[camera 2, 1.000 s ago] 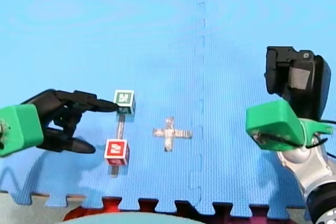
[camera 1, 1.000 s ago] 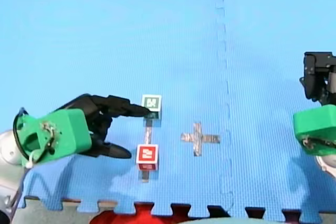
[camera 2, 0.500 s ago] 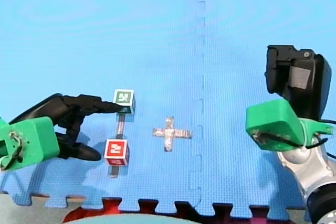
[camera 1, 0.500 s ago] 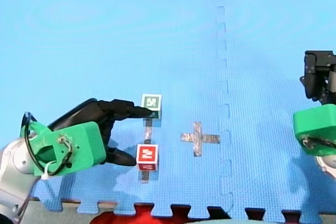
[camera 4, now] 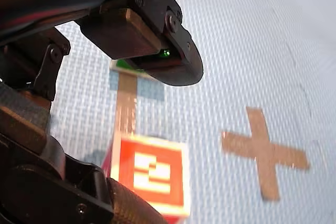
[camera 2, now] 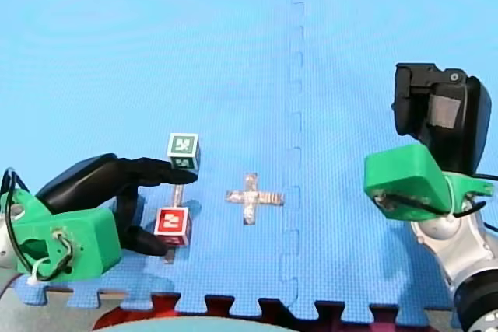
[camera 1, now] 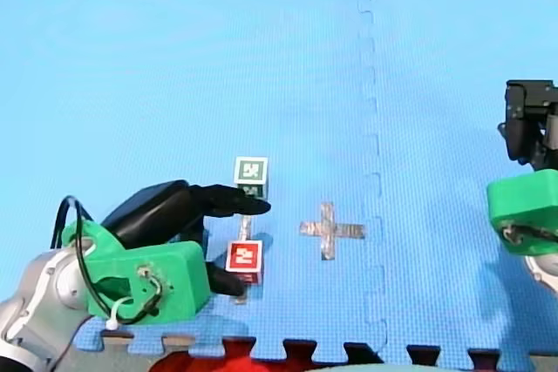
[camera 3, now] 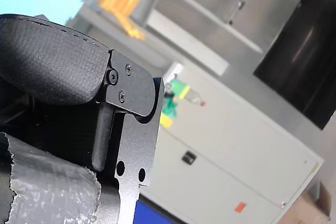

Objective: Stack cube left

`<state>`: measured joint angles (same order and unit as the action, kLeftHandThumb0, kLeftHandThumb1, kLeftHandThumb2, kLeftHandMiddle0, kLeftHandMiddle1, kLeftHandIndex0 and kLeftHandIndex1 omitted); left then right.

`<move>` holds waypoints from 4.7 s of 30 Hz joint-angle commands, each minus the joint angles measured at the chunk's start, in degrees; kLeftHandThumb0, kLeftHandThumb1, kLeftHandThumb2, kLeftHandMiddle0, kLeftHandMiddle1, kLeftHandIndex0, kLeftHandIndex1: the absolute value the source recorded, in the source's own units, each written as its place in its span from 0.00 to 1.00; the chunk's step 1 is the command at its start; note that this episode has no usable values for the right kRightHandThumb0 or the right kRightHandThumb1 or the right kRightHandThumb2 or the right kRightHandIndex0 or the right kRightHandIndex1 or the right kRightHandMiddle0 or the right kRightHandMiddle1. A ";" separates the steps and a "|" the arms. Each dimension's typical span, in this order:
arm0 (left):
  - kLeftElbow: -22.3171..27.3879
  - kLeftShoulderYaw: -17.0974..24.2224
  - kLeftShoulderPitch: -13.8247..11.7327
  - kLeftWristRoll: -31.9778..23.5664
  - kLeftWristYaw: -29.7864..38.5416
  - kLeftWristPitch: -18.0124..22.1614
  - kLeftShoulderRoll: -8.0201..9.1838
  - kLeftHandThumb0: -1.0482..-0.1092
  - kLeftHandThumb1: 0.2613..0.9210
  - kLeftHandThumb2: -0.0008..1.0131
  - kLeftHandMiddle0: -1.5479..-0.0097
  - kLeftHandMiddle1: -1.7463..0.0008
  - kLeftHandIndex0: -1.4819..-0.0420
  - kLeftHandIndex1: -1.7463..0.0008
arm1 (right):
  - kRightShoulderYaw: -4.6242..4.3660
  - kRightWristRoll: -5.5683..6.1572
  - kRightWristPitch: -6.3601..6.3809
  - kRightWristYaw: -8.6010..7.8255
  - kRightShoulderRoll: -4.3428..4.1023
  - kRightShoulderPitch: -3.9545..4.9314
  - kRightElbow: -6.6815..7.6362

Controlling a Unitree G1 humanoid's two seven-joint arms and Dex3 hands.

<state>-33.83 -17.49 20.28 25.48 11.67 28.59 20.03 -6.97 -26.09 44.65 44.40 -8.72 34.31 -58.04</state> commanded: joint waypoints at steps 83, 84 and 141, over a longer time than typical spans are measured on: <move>3.95 -5.80 1.38 13.36 -12.05 -8.21 2.68 0.17 0.85 0.01 0.48 0.00 0.47 0.87 | 0.94 0.08 1.56 -0.63 -0.89 -1.96 3.09; 3.63 -5.83 1.57 13.24 -12.07 -8.25 2.54 0.17 0.85 0.01 0.48 0.00 0.47 0.87 | 0.98 0.07 1.52 -0.67 -0.91 -1.98 3.19; -8.81 -3.91 3.62 6.58 -17.14 7.51 0.42 0.65 0.76 0.01 0.40 0.00 0.16 0.94 | 1.46 -0.15 -0.72 -0.56 -0.27 -1.89 5.26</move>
<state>-41.81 -21.29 23.75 31.44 -4.45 35.72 20.42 -5.65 -26.42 44.00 43.62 -8.84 32.38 -52.94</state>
